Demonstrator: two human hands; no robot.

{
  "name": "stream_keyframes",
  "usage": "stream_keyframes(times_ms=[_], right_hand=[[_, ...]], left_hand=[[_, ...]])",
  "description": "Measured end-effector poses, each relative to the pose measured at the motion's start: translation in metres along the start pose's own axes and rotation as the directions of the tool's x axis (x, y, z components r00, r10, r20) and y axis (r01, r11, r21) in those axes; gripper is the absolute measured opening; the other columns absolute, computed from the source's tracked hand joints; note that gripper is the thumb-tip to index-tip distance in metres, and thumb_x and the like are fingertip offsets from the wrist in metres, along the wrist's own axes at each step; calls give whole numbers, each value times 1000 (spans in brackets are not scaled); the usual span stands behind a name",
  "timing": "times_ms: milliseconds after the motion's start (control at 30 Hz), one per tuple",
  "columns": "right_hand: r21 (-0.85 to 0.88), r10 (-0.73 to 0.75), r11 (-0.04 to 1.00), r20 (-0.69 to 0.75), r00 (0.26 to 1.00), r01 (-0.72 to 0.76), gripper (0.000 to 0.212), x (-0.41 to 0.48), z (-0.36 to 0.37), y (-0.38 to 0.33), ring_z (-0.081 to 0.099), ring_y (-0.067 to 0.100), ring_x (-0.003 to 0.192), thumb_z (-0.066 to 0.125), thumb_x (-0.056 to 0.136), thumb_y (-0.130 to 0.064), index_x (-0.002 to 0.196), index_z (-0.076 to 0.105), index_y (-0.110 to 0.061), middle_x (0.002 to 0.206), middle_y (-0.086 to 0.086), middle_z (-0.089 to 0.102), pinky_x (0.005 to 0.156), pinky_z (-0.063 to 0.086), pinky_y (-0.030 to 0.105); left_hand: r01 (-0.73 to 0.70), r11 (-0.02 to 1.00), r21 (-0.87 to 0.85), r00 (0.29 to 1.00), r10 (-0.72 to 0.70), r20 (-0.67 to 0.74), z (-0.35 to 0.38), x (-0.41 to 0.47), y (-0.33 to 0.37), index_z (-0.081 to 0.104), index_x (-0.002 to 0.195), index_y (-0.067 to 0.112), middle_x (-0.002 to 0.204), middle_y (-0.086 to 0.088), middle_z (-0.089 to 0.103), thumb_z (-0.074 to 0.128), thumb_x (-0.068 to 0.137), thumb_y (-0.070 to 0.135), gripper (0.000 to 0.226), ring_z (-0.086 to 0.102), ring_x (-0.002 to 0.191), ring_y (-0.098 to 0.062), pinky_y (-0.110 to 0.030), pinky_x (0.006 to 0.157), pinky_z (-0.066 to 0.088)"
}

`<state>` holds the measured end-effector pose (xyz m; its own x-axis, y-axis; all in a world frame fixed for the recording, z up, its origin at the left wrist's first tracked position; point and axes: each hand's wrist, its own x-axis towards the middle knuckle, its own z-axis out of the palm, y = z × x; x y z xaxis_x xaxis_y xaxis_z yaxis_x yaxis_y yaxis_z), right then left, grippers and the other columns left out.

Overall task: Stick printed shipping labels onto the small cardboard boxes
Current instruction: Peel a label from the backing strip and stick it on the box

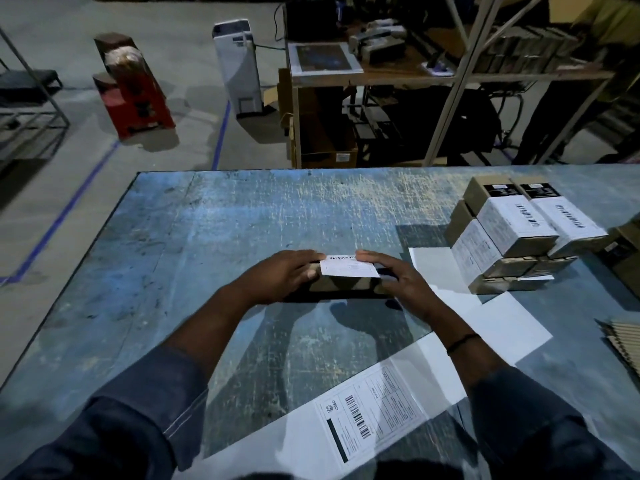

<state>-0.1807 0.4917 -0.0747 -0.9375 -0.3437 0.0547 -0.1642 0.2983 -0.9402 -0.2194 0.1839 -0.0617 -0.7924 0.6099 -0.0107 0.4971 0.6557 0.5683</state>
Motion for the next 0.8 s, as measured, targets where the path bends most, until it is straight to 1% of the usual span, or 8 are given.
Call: stream_keyframes(times_ms=[100, 167, 233, 300, 367, 467, 633, 800], right_hand=[[-268, -77, 961, 2, 997, 74, 57, 6, 2, 0, 47, 5, 138, 80, 86, -29, 139, 60, -28, 146, -12, 56, 114, 40, 33], [-307, -101, 946, 13, 995, 100, 61, 14, 2, -3, 49, 4, 135, 82, 85, -33, 141, 58, -27, 144, -10, 56, 111, 41, 26], [-308, -102, 946, 31, 994, 107, 63, 20, 1, -7, 51, 5, 132, 83, 84, -31, 141, 57, -27, 143, -8, 57, 102, 43, 15], [-259, -86, 962, 24, 996, 90, 63, 22, -1, -9, 55, 2, 127, 84, 83, -27, 140, 58, -28, 140, -9, 59, 91, 45, 9], [-195, -71, 978, 29, 997, 75, 62, 22, -2, -9, 56, 0, 125, 84, 84, -24, 140, 59, -28, 141, -10, 59, 82, 52, 12], [-152, -87, 984, 21, 996, 89, 60, 24, -2, -8, 52, -1, 130, 82, 86, -20, 141, 59, -26, 144, -9, 57, 82, 58, 20], [-211, -132, 968, 26, 991, 135, 53, 31, -4, -2, 50, -5, 132, 81, 86, -21, 137, 64, -22, 141, -13, 58, 94, 53, 20], [-116, -80, 990, 20, 997, 81, 45, 36, -5, 5, 57, 9, 130, 80, 86, -21, 130, 70, -20, 142, -7, 59, 92, 60, 38]], left_hand=[[47, 999, 23, 998, -46, -29, -6, 4, 5, 53, 144, 36, 144, 11, 59, 45, 107, 42, 39, 56, 126, -12, -30, 97, 46], [37, 999, -2, 996, -38, -86, -4, 6, 7, 54, 143, 37, 140, 10, 61, 44, 108, 37, 37, 56, 123, -13, -30, 95, 45], [13, 999, -29, 991, -17, -136, 2, 8, 7, 51, 144, 39, 138, 11, 59, 42, 108, 36, 38, 52, 123, -13, -36, 101, 45], [14, 1000, -20, 990, -16, -139, 7, 8, 4, 44, 147, 43, 140, 15, 54, 47, 104, 49, 44, 46, 127, -12, -40, 105, 43], [-2, 1000, -7, 993, 1, -117, 8, 7, 1, 38, 150, 47, 140, 17, 50, 59, 95, 61, 60, 44, 127, -13, -41, 105, 43], [-7, 1000, -13, 996, 5, -88, 6, 10, -1, 32, 151, 54, 136, 18, 48, 67, 90, 59, 71, 44, 122, -14, -41, 102, 45], [-26, 999, 40, 996, 29, -87, 6, 14, -5, 36, 149, 56, 137, 16, 48, 61, 94, 58, 60, 44, 119, -15, -39, 102, 44], [-32, 999, 26, 994, 34, -104, 8, 16, -8, 44, 142, 60, 134, 17, 48, 56, 95, 60, 48, 44, 118, -15, -39, 100, 46]])
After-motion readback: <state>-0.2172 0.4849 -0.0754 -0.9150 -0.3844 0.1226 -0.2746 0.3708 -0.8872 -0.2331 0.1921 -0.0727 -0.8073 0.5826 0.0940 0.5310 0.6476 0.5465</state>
